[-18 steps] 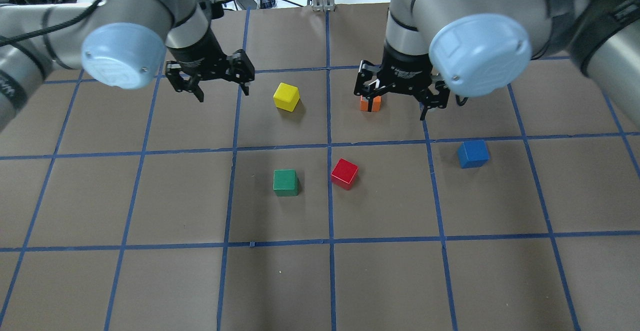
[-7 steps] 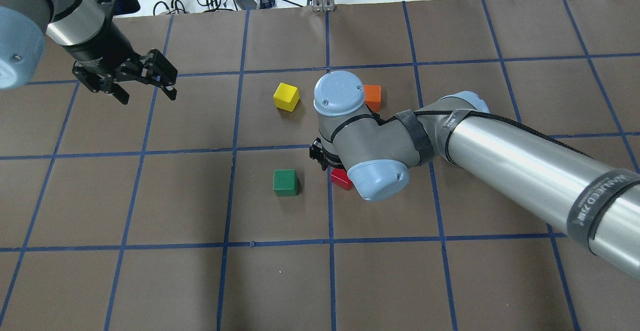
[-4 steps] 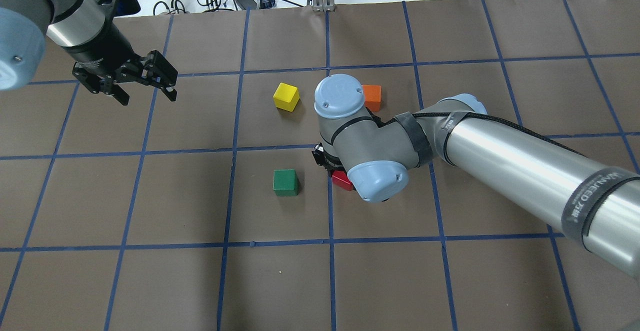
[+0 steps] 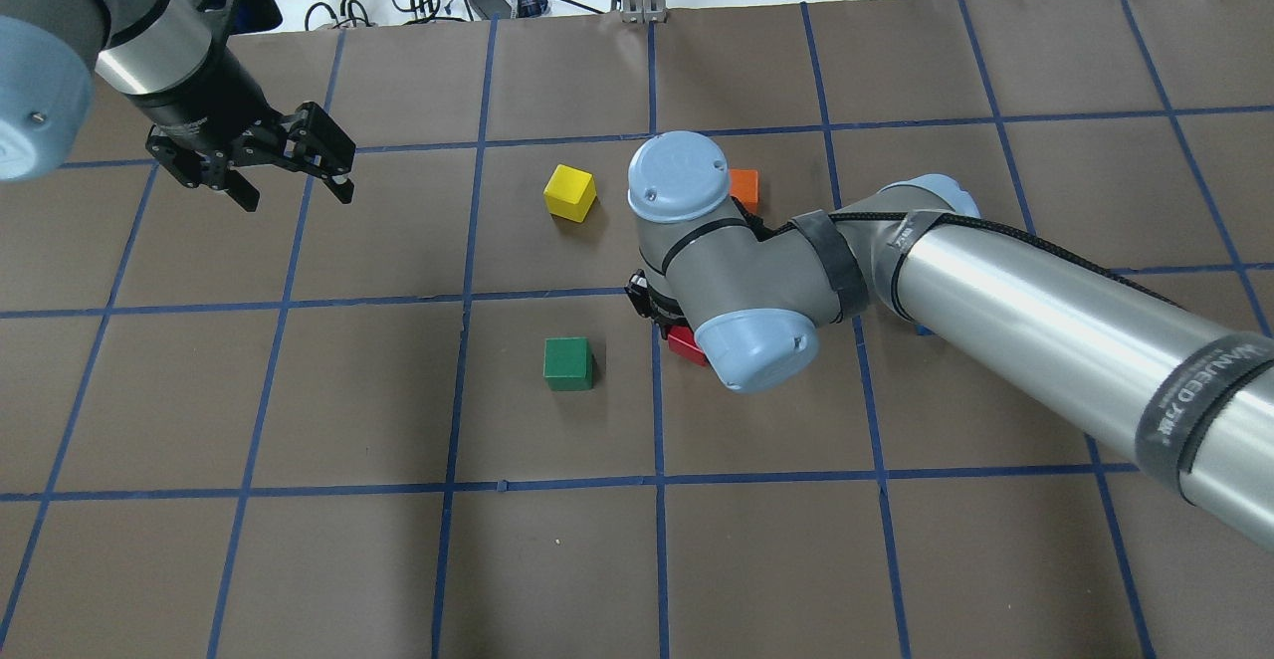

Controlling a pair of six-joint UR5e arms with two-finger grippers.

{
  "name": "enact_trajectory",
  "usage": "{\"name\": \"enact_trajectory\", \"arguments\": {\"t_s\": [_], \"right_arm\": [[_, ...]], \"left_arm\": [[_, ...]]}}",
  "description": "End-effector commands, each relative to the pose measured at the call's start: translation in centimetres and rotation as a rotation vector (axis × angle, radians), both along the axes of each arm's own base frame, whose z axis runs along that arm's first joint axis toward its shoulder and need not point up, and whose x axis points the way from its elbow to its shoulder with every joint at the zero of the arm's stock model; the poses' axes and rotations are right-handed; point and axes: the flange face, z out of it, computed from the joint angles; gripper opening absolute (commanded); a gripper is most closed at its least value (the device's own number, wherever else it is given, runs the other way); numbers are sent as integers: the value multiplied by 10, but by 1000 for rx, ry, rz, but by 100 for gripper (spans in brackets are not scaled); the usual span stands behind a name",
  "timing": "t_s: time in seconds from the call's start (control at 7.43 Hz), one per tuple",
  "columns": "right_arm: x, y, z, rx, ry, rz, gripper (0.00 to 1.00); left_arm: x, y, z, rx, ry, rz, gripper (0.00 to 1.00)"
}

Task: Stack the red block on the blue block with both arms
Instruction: 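Lower the right gripper and grasp the red cube, then carry the red cube with the right gripper over the blue cube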

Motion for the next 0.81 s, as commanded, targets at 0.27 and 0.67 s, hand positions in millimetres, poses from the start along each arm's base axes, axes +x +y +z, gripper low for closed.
{"name": "enact_trajectory", "arguments": {"t_s": [0.27,0.67], "right_arm": [[-108,-20,95,-35,66,218,0],[-193,-37,114,11,79,471,0]], "left_arm": [[0,-1,0,-2,1,0,100],[0,0,0,1,0,0,100]]}}
